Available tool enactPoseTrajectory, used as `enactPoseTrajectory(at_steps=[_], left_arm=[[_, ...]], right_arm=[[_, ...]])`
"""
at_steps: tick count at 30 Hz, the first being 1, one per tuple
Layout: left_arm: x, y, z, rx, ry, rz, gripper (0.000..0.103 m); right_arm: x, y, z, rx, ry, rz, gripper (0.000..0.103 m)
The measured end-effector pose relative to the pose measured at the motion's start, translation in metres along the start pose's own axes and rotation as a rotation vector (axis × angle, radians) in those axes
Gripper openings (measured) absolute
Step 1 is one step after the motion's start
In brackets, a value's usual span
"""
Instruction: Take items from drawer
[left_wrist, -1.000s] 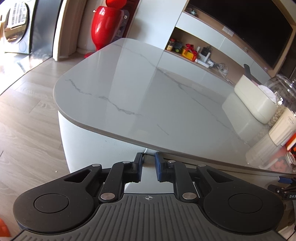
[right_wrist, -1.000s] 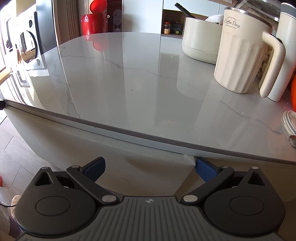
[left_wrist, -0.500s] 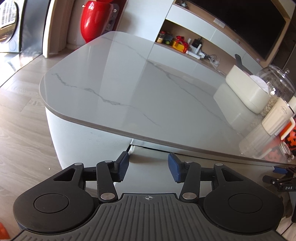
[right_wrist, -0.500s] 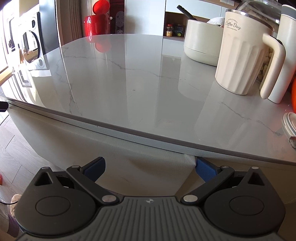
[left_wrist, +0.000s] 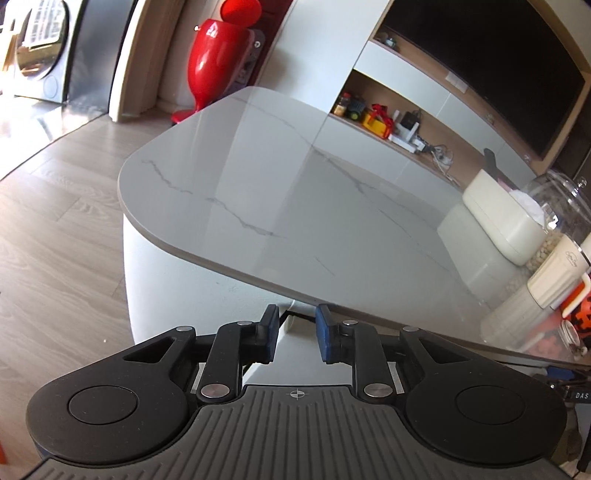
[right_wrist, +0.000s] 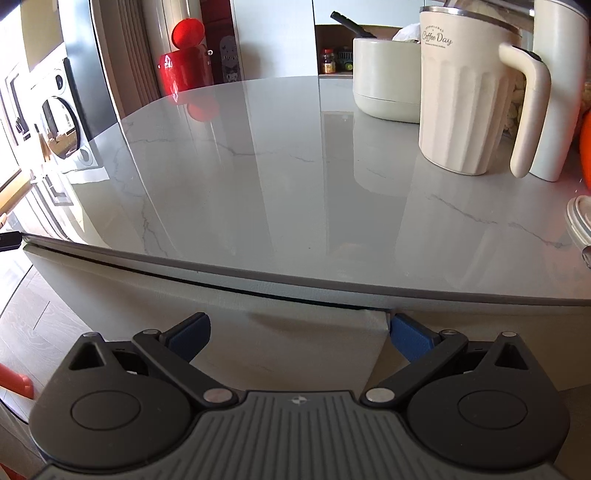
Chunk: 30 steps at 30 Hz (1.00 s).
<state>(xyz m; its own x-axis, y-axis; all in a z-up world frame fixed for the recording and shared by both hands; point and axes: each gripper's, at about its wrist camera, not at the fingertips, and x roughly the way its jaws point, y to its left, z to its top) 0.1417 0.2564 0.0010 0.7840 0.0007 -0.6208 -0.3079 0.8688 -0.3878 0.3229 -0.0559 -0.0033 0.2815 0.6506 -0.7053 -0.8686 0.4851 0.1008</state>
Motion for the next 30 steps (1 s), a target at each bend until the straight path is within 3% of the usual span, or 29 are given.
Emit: enactPoseTrajectory(at_steps=[8, 11, 13, 15, 19, 21, 24, 27, 30], left_arm=[[0.009, -0.007, -0.003, 0.022, 0.027, 0.012, 0.029], [0.008, -0.009, -0.003, 0.03, 0.037, -0.014, 0.041], [0.007, -0.013, -0.005, 0.054, 0.043, -0.03, 0.054], [0.006, -0.017, -0.007, 0.083, 0.047, -0.027, 0.056], [0.0, -0.016, -0.009, 0.079, 0.057, -0.032, 0.054], [-0.014, -0.023, -0.012, 0.119, 0.004, 0.009, 0.042], [-0.032, -0.052, -0.019, 0.184, -0.08, 0.033, 0.041], [-0.016, -0.085, -0.027, 0.173, -0.011, 0.004, 0.041], [-0.007, -0.119, -0.039, 0.223, -0.007, -0.025, 0.041]], right_arm=[[0.004, 0.0, 0.002, 0.012, 0.006, -0.012, 0.103], [0.003, 0.005, -0.001, -0.022, 0.009, -0.022, 0.103], [0.003, 0.008, -0.001, -0.031, 0.012, -0.027, 0.103], [0.003, 0.015, 0.001, -0.033, 0.016, -0.028, 0.103], [0.001, 0.02, 0.0, -0.064, 0.022, -0.021, 0.103], [-0.002, 0.021, -0.001, -0.071, 0.032, -0.013, 0.103], [-0.016, 0.029, 0.006, -0.002, -0.027, -0.007, 0.103], [-0.011, 0.057, 0.014, 0.063, -0.055, -0.028, 0.103], [0.011, 0.085, 0.015, 0.167, -0.045, -0.063, 0.103]])
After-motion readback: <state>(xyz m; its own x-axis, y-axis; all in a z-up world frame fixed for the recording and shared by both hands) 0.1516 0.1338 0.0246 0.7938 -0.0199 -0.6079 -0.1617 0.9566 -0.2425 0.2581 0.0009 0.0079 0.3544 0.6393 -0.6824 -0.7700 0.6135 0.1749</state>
